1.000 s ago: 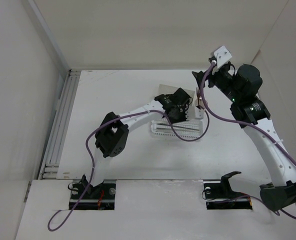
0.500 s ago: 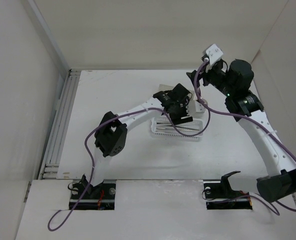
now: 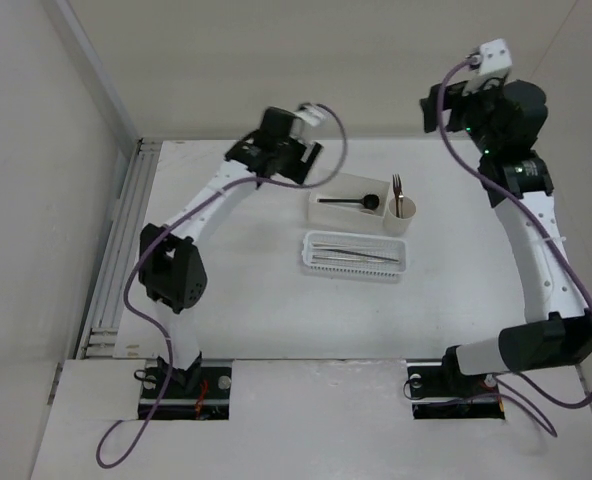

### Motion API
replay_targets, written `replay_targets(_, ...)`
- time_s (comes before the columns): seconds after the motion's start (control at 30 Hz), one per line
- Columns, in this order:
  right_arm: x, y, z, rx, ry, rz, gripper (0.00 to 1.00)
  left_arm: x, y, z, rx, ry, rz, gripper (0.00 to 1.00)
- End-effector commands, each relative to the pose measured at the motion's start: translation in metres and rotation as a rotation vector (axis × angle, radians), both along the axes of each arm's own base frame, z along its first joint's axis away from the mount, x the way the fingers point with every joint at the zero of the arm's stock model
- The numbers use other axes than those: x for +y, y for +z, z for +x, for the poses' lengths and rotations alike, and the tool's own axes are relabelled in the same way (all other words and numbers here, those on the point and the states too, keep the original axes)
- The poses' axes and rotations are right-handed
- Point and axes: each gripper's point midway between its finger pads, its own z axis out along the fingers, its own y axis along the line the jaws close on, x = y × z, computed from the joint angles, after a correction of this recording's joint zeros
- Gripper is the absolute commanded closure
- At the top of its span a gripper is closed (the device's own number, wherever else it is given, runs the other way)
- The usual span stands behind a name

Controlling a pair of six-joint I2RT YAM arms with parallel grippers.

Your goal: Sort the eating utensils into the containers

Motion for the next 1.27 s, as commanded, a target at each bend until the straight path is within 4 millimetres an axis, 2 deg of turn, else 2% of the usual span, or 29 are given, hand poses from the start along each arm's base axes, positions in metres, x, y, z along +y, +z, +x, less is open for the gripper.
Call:
replay_targets(0.0,-0.099,-0.029,0.012,0.144,-0.366,0.182,0.01,0.166,0.014,0.056,0.03,0.582,-0.162,0.37)
replay_targets(0.03,-0.122,-0.04,0.01,0.175,-0.433,0.222,0.0,0.199,0.003,0.059,0.073,0.706,-0.193,0.37)
replay_targets(0.07,-0.17,-0.062,0.001,0.207,-0.572,0.264,0.0,0.229,-0.002,0.06,0.092,0.783,-0.204,0.37)
replay_targets(0.1,-0.192,-0.074,-0.007,0.224,-0.645,0.302,0.0,0.259,-0.012,0.061,0.106,0.86,-0.204,0.37)
replay_targets(0.13,-0.209,-0.077,-0.018,0.207,-0.709,0.373,0.0,0.307,-0.013,0.058,0.094,0.952,-0.212,0.37)
replay_targets(0.17,-0.247,-0.084,-0.034,0.182,-0.832,0.409,0.0,0.329,-0.015,0.054,0.082,1.005,-0.203,0.37)
replay_targets(0.2,-0.259,-0.109,-0.043,0.216,-0.895,0.429,0.0,0.346,-0.033,0.042,0.107,1.048,-0.184,0.37)
replay_targets(0.23,-0.266,-0.111,-0.054,0.202,-0.947,0.456,0.0,0.37,-0.024,0.031,0.067,1.094,-0.184,0.37)
replay_targets(0.27,-0.271,-0.114,-0.059,0.193,-0.982,0.452,0.0,0.38,-0.021,0.03,0.022,1.115,-0.195,0.37)
replay_targets(0.3,-0.277,-0.124,-0.063,0.201,-1.025,0.445,0.0,0.387,-0.041,0.016,0.047,1.138,-0.161,0.37)
replay_targets(0.33,-0.277,-0.119,-0.066,0.184,-1.037,0.459,0.0,0.386,-0.042,0.011,0.036,1.131,-0.156,0.37)
replay_targets(0.37,-0.278,-0.121,-0.068,0.185,-1.051,0.486,0.0,0.394,-0.032,0.009,-0.015,1.149,-0.167,0.37)
replay_targets(0.4,-0.278,-0.126,-0.07,0.199,-1.066,0.502,0.0,0.394,-0.044,0.001,0.001,1.157,-0.154,0.37)
replay_targets(0.47,-0.276,-0.128,-0.069,0.209,-1.073,0.543,0.0,0.394,-0.049,0.0,0.006,1.158,-0.152,0.37)
replay_targets(0.6,-0.276,-0.129,-0.066,0.238,-1.07,0.541,0.0,0.395,-0.055,0.008,0.025,1.159,-0.143,0.37)
replay_targets(0.63,-0.275,-0.133,-0.065,0.264,-1.067,0.539,0.0,0.393,-0.047,0.012,0.018,1.154,-0.163,0.37)
replay_targets(0.67,-0.275,-0.127,-0.064,0.248,-1.064,0.55,0.0,0.391,-0.052,0.013,0.034,1.146,-0.166,0.37)
replay_targets(0.7,-0.272,-0.129,-0.063,0.26,-1.056,0.561,0.0,0.392,-0.047,0.016,0.022,1.145,-0.171,0.37)
replay_targets(0.8,-0.27,-0.132,-0.064,0.259,-1.042,0.564,0.0,0.386,-0.052,0.016,0.041,1.119,-0.187,0.37)
replay_targets(0.87,-0.268,-0.119,-0.068,0.209,-1.03,0.57,0.0,0.382,-0.056,0.014,0.057,1.107,-0.193,0.37)
replay_targets(0.9,-0.267,-0.123,-0.07,0.211,-1.03,0.57,0.0,0.38,-0.062,0.012,0.073,1.101,-0.194,0.37)
replay_targets(0.97,-0.265,-0.116,-0.075,0.178,-1.022,0.574,0.0,0.381,-0.057,0.013,0.056,1.1,-0.2,0.37)
replay_targets(1.0,-0.265,-0.116,-0.076,0.168,-1.02,0.584,0.0,0.38,-0.061,0.011,0.066,1.101,-0.196,0.37)
replay_targets(1.23,-0.263,-0.105,-0.083,0.128,-1.021,0.596,0.0,0.374,-0.057,0.012,0.068,1.08,-0.227,0.37)
